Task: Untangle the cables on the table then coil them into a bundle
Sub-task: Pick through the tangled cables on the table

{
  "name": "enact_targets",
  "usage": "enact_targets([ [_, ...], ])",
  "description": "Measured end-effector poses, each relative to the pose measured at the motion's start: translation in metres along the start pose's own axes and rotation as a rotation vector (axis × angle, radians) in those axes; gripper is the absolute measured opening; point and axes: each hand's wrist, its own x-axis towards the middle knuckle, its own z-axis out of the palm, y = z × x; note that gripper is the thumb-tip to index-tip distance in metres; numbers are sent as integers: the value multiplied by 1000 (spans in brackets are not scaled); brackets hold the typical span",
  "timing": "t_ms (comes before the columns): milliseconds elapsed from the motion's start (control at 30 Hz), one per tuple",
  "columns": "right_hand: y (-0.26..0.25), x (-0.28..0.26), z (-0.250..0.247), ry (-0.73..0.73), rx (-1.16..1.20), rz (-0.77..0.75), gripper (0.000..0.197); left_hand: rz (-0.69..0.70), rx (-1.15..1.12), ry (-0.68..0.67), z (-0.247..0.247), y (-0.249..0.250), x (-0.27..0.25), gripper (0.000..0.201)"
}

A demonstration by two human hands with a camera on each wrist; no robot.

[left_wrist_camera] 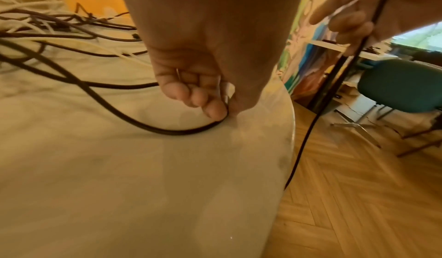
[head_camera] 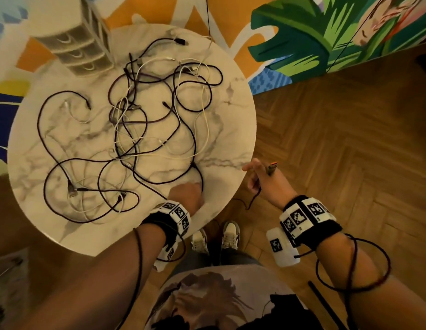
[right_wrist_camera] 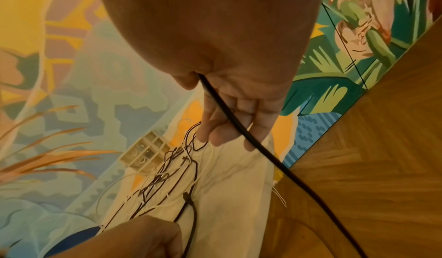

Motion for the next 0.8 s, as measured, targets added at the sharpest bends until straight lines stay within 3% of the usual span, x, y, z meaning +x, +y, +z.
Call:
enact_targets([
  [100, 0, 6, 10, -8, -12, 7, 47, 56, -39, 39, -9, 0, -6, 29],
  [200, -1, 12, 25, -81, -108, 15, 52, 124, -140, 198, -24, 5, -23, 22],
  [267, -8, 15, 38, -166, -135, 20, 49, 194, -154, 291, -32, 11, -34, 21],
  [400, -25, 21, 58, -224, -53, 41, 40, 273, -176, 335, -36, 15, -46, 24],
  [533, -35, 25, 59, -151, 80, 22, 41, 151, -108, 215, -14, -14, -46, 32],
  [633, -32, 29, 51, -108, 191, 69, 44, -10, -248, 152, 2, -61, -45, 38],
  [733, -27, 32, 44, -8, -30, 96, 44, -109, -306, 219, -1, -96, -46, 47],
  [800, -26, 32, 41, 189, -281, 57, 41, -123, -270, 277, -15, -99, -46, 49],
])
